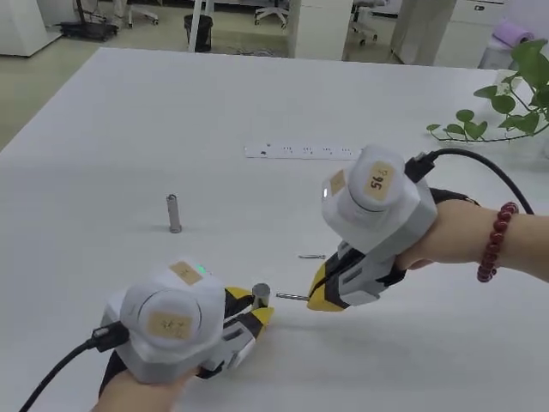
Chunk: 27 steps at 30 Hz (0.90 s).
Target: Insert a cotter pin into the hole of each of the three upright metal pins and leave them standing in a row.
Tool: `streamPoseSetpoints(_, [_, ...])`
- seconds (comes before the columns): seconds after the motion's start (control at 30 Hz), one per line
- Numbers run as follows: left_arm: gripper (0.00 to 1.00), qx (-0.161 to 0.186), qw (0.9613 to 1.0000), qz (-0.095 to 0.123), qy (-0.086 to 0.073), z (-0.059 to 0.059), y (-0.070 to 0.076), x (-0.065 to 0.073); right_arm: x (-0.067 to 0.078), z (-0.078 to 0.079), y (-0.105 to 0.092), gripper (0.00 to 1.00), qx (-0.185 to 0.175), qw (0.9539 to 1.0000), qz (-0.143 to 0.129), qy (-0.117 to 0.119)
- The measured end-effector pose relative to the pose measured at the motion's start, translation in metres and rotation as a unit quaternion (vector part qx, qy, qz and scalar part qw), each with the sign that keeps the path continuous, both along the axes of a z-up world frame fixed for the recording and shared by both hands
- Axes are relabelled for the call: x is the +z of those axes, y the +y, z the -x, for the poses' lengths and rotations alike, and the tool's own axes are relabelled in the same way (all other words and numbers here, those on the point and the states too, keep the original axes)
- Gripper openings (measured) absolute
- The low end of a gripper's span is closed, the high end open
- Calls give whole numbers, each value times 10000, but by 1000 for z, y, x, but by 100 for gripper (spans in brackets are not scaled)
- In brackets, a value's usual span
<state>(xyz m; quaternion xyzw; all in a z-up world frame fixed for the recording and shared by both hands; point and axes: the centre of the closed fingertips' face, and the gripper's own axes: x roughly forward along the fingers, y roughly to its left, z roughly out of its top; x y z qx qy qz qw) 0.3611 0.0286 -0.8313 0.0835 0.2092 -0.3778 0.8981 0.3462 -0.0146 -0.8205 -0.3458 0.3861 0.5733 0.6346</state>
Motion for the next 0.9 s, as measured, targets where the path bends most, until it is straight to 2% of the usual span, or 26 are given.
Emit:
streamPoseSetpoints(0.33, [11,-497,9988,20,-8,6,-2,0,-1,0,0,3,279,9995,33,-143])
streamPoseSetpoints(0.63, [11,-661,9977,163,50,8,-3,-1,-1,0,5,3,558,9981,30,-245])
streamPoseSetpoints(0.9, [11,-675,9974,243,57,7,-3,-1,0,0,6,3,746,9967,64,-303])
